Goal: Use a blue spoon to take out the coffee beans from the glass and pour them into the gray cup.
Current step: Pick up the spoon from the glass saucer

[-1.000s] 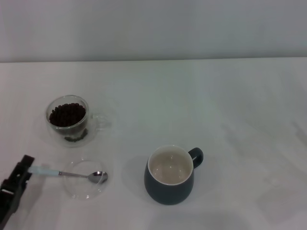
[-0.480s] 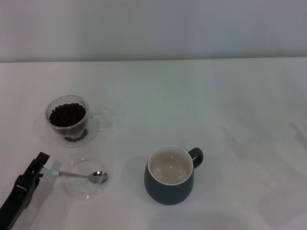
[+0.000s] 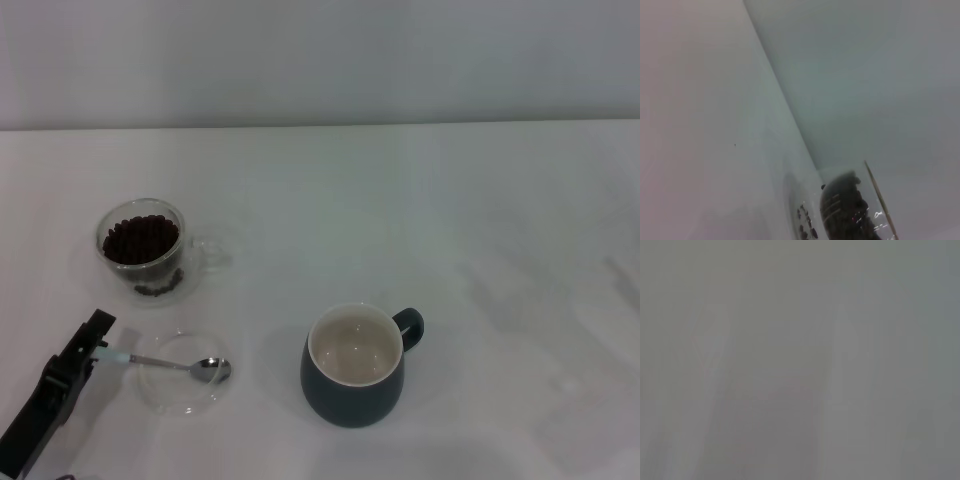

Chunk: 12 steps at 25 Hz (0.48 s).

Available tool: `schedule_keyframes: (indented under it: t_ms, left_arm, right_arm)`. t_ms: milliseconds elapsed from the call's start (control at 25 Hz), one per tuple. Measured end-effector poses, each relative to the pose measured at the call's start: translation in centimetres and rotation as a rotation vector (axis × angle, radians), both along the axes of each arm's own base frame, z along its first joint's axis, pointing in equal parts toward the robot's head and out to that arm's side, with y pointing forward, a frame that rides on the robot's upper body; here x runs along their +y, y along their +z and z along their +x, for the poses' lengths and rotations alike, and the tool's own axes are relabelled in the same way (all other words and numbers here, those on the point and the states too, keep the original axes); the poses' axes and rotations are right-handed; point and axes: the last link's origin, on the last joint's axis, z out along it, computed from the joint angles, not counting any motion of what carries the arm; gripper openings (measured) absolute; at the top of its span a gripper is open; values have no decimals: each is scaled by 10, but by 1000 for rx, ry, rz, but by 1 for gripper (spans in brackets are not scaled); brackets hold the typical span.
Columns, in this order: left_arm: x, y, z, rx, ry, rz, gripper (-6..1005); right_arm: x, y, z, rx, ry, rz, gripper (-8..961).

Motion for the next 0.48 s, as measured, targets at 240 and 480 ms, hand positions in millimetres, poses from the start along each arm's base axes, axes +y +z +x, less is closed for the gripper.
schedule_keyframes:
  t_ms: [240,480]
  left_arm:
    - [3,-2,0,8,1,-16,519]
    - [3,-2,-2,12,8,-24,431]
  right_arm:
    - [0,0,0,3,-1,4,617]
    - [3,-1,-1,2,2,3,617]
